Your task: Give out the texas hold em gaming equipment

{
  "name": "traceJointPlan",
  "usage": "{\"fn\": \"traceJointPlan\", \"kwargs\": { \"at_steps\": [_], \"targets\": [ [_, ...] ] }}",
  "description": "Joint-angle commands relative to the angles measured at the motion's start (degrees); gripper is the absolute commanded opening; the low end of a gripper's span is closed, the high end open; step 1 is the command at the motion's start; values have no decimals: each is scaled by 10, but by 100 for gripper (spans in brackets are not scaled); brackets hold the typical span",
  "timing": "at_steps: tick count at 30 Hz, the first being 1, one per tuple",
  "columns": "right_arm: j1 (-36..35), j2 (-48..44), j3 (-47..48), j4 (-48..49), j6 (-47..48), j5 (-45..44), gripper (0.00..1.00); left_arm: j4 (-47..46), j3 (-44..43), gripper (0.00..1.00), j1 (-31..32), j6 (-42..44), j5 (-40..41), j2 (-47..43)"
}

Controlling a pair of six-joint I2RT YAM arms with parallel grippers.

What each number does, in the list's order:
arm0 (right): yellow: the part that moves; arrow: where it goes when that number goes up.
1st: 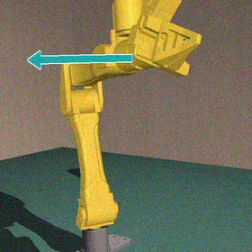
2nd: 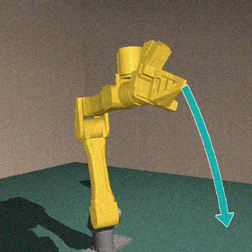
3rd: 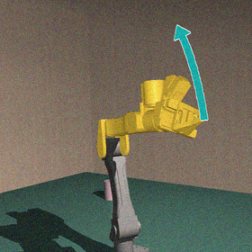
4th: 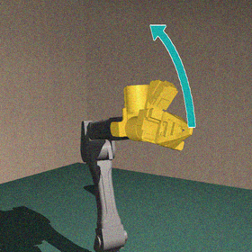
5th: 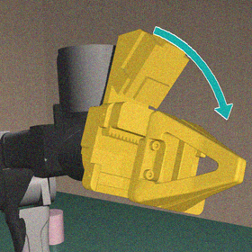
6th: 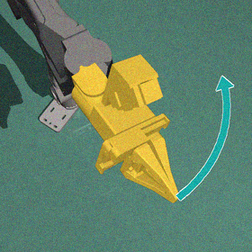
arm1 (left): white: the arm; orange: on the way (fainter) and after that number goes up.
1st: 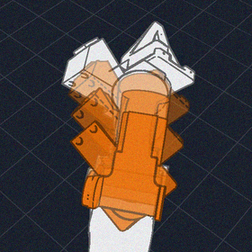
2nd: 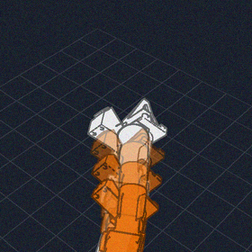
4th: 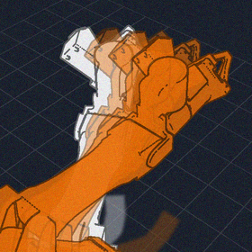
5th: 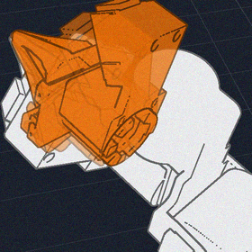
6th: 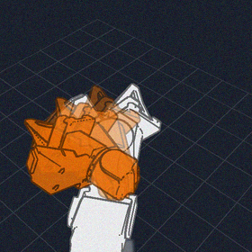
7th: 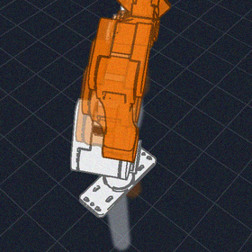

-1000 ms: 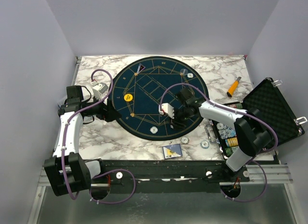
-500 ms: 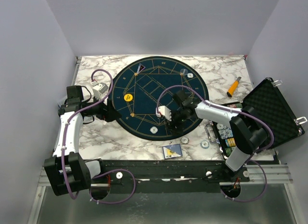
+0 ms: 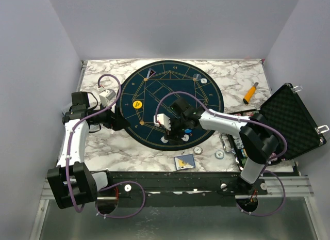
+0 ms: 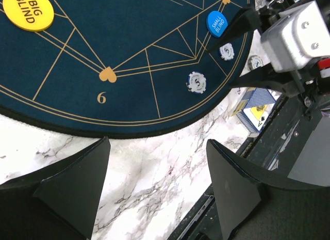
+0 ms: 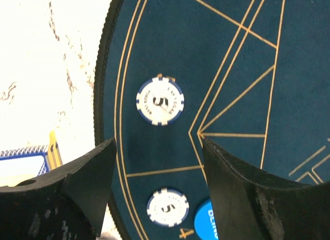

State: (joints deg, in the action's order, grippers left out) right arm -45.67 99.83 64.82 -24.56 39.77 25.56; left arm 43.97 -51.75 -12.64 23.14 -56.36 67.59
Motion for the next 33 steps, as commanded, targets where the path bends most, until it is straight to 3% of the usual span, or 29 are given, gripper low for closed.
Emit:
{"fn": "traceJointPlan", "kwargs": {
  "at_steps": [1, 21, 28, 33],
  "targets": [
    [-17, 35, 25, 40, -12, -22, 70, 7, -8, 78, -4, 7, -21, -5],
    [-56, 108, 42, 46, 4, -31, 62, 7, -9, 78, -4, 10, -22, 4],
    [-56, 132, 62, 9, 11, -22, 53, 8, -9, 78, -5, 9, -22, 4],
    [-56, 137, 78, 1, 8, -29, 39, 8, -8, 78, -6, 10, -21, 3]
  ]
}}
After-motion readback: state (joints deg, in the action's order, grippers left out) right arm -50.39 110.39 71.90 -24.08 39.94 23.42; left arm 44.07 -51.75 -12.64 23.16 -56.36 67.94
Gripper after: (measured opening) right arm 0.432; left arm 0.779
